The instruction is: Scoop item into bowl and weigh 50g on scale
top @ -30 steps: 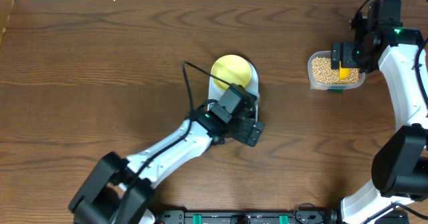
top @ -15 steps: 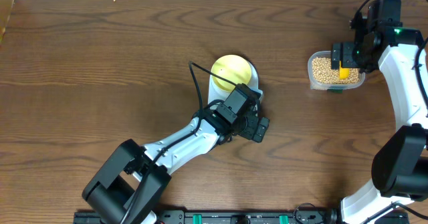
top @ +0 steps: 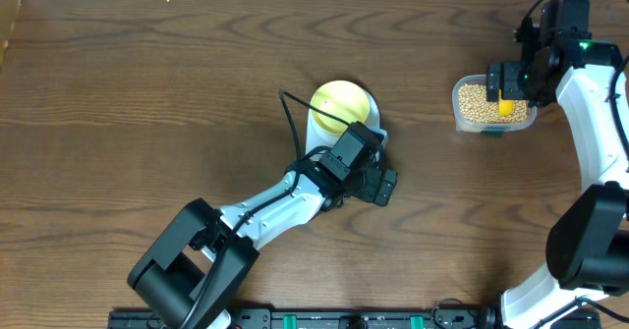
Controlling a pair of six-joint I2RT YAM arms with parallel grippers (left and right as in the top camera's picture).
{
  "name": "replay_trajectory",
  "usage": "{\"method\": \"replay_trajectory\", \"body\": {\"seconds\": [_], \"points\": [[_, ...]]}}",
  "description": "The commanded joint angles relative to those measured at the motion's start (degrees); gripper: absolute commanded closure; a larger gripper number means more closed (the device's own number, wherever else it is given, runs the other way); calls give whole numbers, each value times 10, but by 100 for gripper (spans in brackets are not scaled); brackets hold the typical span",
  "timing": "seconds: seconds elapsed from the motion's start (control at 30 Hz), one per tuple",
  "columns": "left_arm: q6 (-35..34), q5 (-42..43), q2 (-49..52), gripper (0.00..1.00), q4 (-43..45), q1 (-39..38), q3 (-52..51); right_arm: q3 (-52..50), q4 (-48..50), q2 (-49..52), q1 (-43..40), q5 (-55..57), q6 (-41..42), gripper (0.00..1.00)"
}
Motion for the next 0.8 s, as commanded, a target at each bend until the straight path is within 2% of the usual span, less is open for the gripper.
{"method": "replay_trajectory", "body": {"seconds": [0.0, 0.53, 0.77], "points": [[-25, -25, 16, 2, -5, 0, -4, -2, 0, 2, -7, 5, 3, 1], [-18, -29, 18, 2, -26, 0, -4, -2, 0, 2, -7, 5, 3, 1], [-35, -31, 18, 2, -9, -1, -4, -2, 0, 2, -7, 5, 3, 1]]}}
